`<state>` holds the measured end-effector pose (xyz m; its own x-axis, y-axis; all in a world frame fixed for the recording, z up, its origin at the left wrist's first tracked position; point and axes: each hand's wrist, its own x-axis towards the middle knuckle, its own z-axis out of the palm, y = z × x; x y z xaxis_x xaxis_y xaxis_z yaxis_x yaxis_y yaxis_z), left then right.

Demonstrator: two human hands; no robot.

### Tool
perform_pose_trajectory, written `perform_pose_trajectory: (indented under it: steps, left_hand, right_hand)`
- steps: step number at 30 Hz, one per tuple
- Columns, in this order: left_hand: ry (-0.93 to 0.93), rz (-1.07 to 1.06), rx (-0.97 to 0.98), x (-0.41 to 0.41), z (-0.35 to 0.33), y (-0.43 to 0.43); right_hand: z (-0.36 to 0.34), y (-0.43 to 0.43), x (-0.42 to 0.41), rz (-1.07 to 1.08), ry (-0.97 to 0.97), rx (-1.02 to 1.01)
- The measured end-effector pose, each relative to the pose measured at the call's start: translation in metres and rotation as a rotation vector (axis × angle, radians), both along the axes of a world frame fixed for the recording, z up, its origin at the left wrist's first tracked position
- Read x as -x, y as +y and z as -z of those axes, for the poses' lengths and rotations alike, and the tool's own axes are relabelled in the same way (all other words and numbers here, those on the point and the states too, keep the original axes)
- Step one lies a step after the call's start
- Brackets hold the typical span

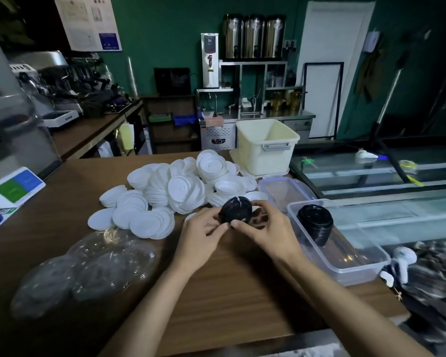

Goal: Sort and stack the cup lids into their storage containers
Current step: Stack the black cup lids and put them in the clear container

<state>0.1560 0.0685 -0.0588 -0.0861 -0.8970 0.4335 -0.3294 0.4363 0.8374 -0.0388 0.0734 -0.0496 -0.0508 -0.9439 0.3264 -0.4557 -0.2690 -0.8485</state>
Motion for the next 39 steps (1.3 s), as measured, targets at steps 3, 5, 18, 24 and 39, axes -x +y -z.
perform_pose_trajectory:
  steps: [3,5,18,24,39]
  left_hand:
    - [0.132,0.047,-0.097,0.009,-0.019,0.003]
    - [0.136,0.069,-0.15,0.016,-0.029,0.002]
    - [0.006,0.195,-0.122,0.126,-0.069,-0.02]
    - [-0.082,0.228,-0.163,0.163,-0.068,-0.034]
    - [-0.469,0.166,-0.09,0.161,-0.042,-0.036]
  right_hand:
    - [-0.016,0.005,0.017,-0.004,0.01,-0.011]
    - [-0.023,0.006,0.031,-0.027,-0.039,-0.039]
    - [-0.061,0.009,0.144,0.161,-0.035,-0.027]
    - [-0.059,-0.001,0.182,0.24,-0.017,-0.084]
    - [-0.042,-0.006,0.179,0.084,0.408,-0.248]
